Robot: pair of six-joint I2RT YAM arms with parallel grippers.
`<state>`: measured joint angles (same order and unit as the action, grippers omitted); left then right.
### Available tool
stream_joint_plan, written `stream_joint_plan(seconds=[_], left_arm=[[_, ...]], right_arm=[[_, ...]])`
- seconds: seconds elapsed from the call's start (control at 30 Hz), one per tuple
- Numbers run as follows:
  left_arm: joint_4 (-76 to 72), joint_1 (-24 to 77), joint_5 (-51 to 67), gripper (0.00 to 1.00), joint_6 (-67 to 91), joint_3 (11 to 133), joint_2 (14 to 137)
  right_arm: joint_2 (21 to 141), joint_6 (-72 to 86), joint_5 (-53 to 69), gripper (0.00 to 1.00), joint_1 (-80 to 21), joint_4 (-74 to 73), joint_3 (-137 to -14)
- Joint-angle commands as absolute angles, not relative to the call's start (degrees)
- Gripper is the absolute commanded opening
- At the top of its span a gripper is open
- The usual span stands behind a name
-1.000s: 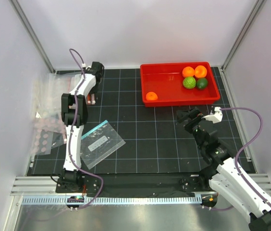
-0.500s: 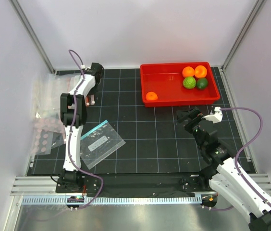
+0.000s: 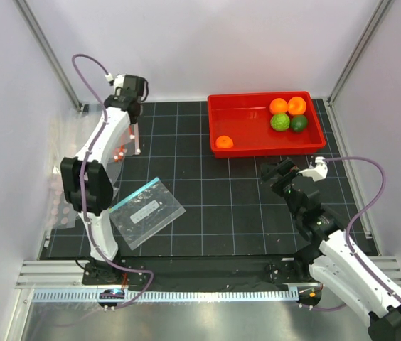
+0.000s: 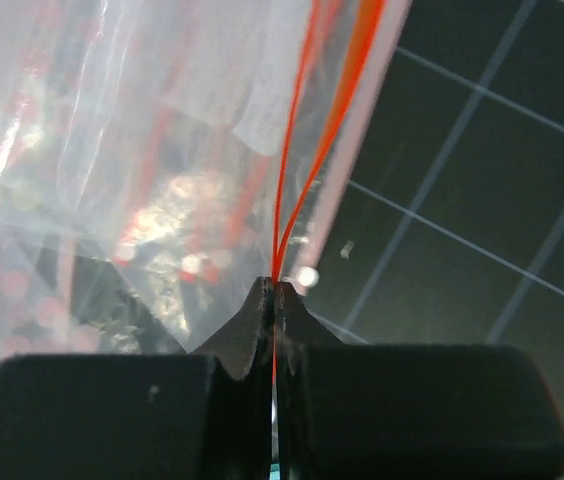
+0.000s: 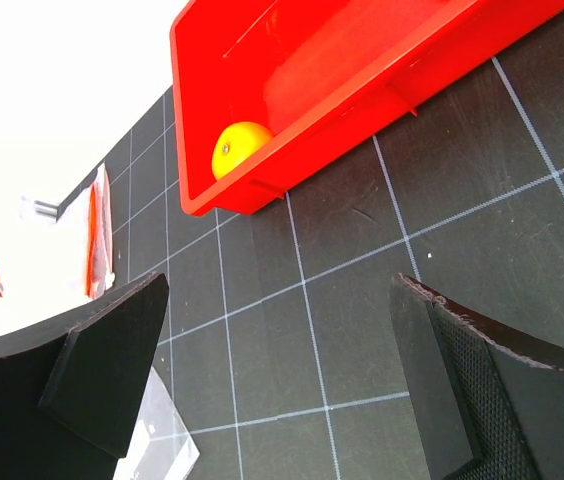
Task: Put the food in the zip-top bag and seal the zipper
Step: Pick up the zipper food storage bag at the center of the board.
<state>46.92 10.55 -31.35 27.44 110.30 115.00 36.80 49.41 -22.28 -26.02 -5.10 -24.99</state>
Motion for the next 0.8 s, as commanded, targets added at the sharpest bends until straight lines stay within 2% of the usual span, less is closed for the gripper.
stream_joint_plan(seconds=[0.0,0.13,0.27,0.47,0.5,0.6,0.77], left_arm=[[40.4,17.5,-27.7,0.0,32.7,102.3,108.6],[38.1,24.7,-29.2,0.0,33.4,97.1,103.3],[32.4,30.6,-24.7,0.0,34.3,88.6,96.9],[29.0,39.2,-23.4,0.0,32.9,77.6,88.1],[26.4,40.0,-22.8,0.0,32.9,75.1,86.8],[18.7,42.0,-18.8,0.0,33.7,65.2,82.0],[5.7,42.5,-11.5,0.0,33.7,51.8,76.5]], right_arm=[[37.4,47.6,-23.4,1.0,-26.0,-1.8,-27.3],[38.6,45.2,-21.9,0.98,-26.0,-0.4,-26.9],[40.0,40.8,-13.2,0.91,-26.0,5.0,-26.5],[41.6,38.1,-5.6,0.74,-26.0,9.5,-26.2],[41.8,37.7,-4.2,0.68,-26.0,9.9,-26.0],[43.0,37.4,-1.5,0.59,-26.0,12.2,-25.5],[47.4,37.3,4.6,0.53,-26.0,18.6,-24.4]])
